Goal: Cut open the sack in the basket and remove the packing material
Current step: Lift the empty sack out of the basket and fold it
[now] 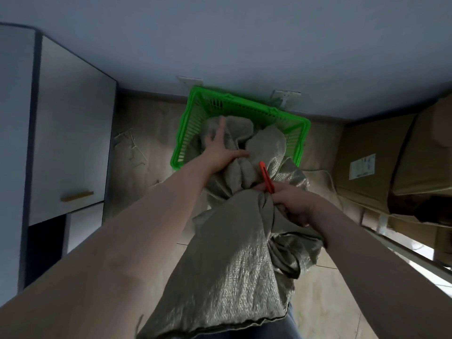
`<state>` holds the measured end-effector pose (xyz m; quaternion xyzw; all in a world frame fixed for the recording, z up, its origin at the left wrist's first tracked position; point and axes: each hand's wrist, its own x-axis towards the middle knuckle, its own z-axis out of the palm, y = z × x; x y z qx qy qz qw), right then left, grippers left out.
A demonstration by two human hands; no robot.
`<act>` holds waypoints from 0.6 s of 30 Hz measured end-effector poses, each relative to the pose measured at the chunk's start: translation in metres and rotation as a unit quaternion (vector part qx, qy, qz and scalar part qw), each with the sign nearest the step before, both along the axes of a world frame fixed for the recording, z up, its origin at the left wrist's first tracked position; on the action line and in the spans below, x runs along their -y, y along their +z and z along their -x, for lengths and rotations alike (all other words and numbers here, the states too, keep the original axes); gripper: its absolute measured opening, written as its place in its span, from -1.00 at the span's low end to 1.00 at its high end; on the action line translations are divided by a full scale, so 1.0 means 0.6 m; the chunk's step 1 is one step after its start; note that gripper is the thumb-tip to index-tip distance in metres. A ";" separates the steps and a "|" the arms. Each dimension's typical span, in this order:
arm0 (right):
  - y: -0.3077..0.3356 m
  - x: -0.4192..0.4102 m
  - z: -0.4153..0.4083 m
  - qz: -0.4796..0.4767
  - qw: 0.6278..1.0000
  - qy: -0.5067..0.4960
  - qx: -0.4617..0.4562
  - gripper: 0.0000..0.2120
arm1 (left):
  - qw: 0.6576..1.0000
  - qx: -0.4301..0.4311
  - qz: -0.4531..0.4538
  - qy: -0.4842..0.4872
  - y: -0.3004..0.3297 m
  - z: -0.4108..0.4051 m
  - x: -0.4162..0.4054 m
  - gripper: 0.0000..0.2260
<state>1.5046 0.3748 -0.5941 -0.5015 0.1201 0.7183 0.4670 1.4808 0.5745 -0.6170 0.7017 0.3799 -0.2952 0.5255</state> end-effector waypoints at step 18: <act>-0.030 0.101 0.038 -0.007 0.989 -0.134 -0.060 -0.44 | 0.917 -0.256 -0.050 0.300 -0.049 0.183 0.007 0.03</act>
